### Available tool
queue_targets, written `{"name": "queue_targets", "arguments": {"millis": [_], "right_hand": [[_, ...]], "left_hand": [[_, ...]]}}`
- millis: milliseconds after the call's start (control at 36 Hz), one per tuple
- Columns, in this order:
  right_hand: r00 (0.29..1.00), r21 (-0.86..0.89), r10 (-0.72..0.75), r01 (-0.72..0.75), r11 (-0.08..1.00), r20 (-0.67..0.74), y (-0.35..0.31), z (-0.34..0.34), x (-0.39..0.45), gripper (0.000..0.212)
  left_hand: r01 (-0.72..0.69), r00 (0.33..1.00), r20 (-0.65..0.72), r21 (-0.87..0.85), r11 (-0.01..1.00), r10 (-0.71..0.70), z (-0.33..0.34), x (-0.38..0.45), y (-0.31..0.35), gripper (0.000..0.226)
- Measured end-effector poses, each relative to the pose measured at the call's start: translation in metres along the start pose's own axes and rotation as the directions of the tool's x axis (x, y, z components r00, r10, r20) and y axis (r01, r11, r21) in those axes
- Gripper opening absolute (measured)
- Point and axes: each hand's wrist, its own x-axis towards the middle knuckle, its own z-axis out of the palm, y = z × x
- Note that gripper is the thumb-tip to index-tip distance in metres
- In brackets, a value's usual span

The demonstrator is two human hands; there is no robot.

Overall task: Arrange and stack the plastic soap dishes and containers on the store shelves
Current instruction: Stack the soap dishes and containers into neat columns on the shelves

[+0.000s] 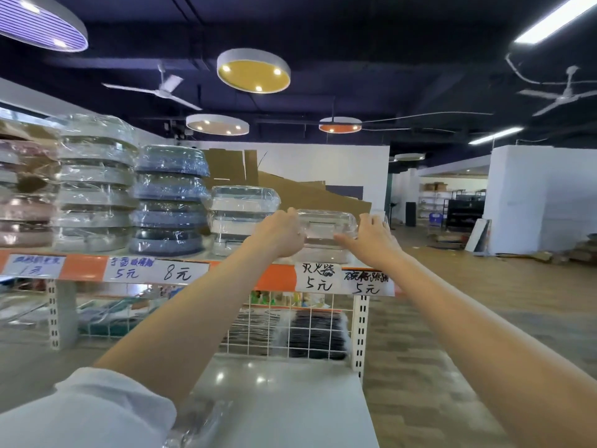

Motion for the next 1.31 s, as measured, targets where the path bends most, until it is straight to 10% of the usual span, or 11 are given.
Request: {"name": "queue_targets", "arguments": {"millis": [222, 694, 1306], "right_hand": [[0.948, -0.319, -0.309, 0.27, 0.908, -0.08, -0.018, -0.001, -0.023, 0.06], [0.688, -0.164, -0.726, 0.715, 0.679, -0.004, -0.074, 0.097, -0.102, 0.028], [0.7, -0.078, -0.408, 0.55, 0.832, 0.586, -0.139, 0.34, -0.131, 0.054]], "left_hand": [[-0.123, 0.974, -0.179, 0.1, 0.987, 0.139, 0.004, -0.023, 0.003, 0.032], [-0.217, 0.961, -0.125, 0.211, 0.953, 0.247, 0.037, -0.166, -0.097, 0.012], [-0.133, 0.936, 0.349, 0.209, 0.969, 0.053, 0.167, -0.215, -0.286, 0.04]]}}
